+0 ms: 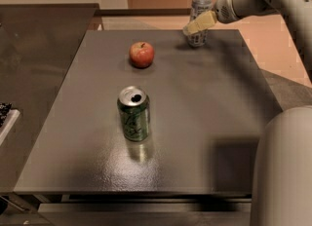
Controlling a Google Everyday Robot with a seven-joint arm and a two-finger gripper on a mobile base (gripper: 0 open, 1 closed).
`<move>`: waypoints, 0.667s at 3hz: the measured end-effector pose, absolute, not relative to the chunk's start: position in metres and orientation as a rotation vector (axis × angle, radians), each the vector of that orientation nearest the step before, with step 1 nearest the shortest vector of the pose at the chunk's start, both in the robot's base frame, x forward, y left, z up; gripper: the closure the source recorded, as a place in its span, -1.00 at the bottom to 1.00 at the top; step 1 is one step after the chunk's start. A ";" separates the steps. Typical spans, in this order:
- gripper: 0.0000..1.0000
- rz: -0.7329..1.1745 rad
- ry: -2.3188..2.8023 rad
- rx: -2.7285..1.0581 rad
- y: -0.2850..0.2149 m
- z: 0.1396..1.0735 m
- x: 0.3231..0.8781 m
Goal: Move blue plastic bottle near apple
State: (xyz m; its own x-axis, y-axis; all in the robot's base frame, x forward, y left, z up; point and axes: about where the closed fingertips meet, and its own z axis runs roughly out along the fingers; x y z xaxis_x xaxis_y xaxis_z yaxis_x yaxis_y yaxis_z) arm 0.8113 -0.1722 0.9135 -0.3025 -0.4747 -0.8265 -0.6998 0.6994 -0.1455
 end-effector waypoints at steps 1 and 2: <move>-0.66 0.304 1.945 -0.903 -0.168 0.918 0.820; -0.19 0.317 1.932 -0.904 -0.165 0.921 0.821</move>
Offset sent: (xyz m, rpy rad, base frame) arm 0.0103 0.0036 0.0185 0.0342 -0.0356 0.0155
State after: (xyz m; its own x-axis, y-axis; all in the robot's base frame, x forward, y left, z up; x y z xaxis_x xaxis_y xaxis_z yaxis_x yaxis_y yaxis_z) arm 0.8210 -0.1647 0.9211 -0.2800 -0.4607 -0.8422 -0.7060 0.6933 -0.1445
